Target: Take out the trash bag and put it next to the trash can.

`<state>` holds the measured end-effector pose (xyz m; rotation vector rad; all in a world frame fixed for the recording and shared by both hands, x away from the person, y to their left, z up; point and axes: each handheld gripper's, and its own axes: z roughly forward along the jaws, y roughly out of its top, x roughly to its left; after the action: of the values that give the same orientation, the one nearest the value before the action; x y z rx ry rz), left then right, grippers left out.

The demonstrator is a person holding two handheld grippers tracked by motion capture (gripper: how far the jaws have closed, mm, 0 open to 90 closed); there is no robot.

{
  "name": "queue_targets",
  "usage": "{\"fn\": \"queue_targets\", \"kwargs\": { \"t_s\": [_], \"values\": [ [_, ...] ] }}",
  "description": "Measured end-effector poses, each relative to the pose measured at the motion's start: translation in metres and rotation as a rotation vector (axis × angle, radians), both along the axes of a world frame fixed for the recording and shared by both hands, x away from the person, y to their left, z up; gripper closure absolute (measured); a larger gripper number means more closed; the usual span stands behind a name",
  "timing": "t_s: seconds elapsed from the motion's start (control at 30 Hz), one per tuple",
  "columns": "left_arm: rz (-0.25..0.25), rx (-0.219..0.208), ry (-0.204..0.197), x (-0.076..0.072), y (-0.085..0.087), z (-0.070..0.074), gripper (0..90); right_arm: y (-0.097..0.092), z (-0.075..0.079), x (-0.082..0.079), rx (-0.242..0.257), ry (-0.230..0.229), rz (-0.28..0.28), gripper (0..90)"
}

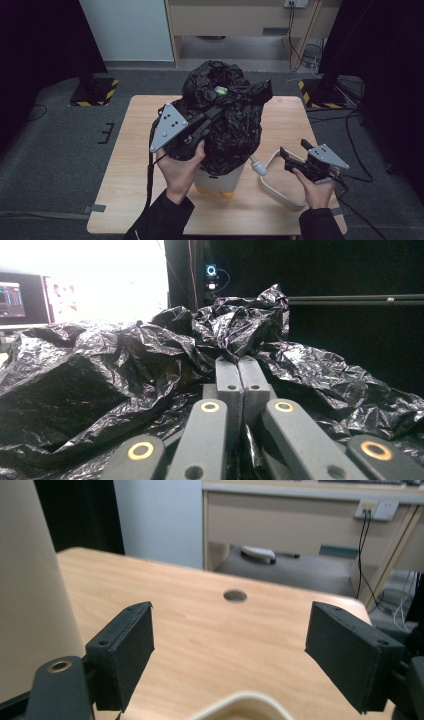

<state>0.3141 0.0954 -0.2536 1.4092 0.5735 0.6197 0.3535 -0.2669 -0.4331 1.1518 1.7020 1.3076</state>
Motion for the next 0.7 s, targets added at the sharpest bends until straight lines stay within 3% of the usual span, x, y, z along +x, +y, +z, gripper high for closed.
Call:
{"fn": "queue_targets", "kwargs": {
  "t_s": [0.07,0.17,0.7],
  "values": [
    [0.004,-0.008,-0.014,0.0,0.0,0.003,89.4,-0.004,-0.011,-0.001,-0.022,0.029,-0.006,18.8],
    [0.013,-0.023,-0.036,-0.001,0.001,0.009,89.4,-0.009,-0.02,-0.002,-0.016,0.037,-0.033,18.0],
    [0.057,-0.074,-0.12,-0.007,0.02,0.038,89.4,-0.015,-0.038,-0.001,-0.029,0.065,-0.068,18.0]
  ]
}}
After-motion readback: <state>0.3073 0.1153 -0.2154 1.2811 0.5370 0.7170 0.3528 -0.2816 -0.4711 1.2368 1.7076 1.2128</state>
